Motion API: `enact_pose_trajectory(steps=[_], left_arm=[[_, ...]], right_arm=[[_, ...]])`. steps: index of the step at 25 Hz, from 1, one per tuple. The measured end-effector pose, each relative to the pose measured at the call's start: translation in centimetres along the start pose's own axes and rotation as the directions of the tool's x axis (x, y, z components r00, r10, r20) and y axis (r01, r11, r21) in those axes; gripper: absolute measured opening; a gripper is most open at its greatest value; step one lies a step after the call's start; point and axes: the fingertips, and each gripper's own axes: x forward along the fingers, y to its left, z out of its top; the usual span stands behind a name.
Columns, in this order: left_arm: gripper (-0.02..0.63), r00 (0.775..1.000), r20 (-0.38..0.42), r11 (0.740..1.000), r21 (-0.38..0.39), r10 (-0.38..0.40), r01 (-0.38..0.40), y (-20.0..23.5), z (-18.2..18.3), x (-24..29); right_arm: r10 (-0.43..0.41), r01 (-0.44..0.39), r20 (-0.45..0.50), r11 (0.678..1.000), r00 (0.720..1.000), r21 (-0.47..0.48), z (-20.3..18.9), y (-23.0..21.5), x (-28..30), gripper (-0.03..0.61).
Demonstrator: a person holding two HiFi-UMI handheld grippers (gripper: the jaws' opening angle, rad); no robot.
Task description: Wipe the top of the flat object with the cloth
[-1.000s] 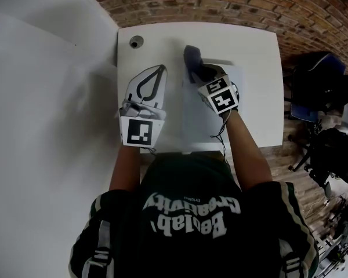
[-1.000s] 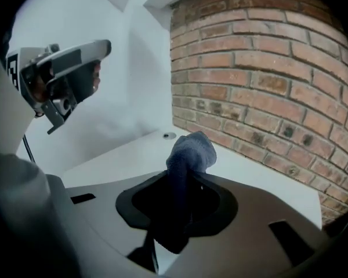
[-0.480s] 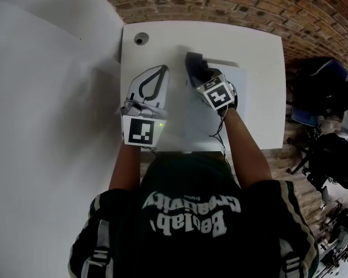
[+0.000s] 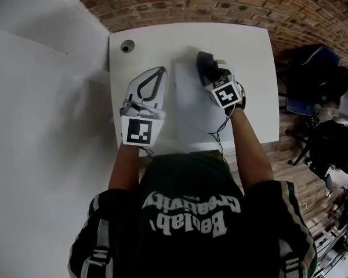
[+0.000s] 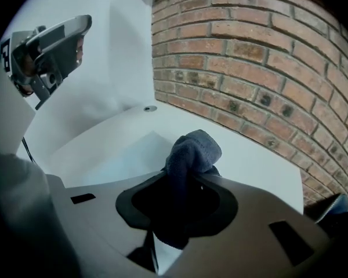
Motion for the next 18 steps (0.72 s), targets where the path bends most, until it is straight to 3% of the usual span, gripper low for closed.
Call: enact_pose_trajectory(steps=[11, 18], left_arm=[[-0.005, 0.999, 0.014, 0.999, 0.008, -0.049, 0.049, -2.7, 1.0, 1.2], [-0.005, 0.999, 0.011, 0.998, 0.017, -0.053, 0.052, -3.1, 1.0, 0.8]], right_arm=[[-0.132, 0.137, -0.065, 0.988, 0.989, 0.076, -5.8, -7.2, -3.0, 0.081], [-0.159, 0.160, -0.084, 0.987, 0.984, 0.004, -5.7, -7.0, -3.2, 0.081]])
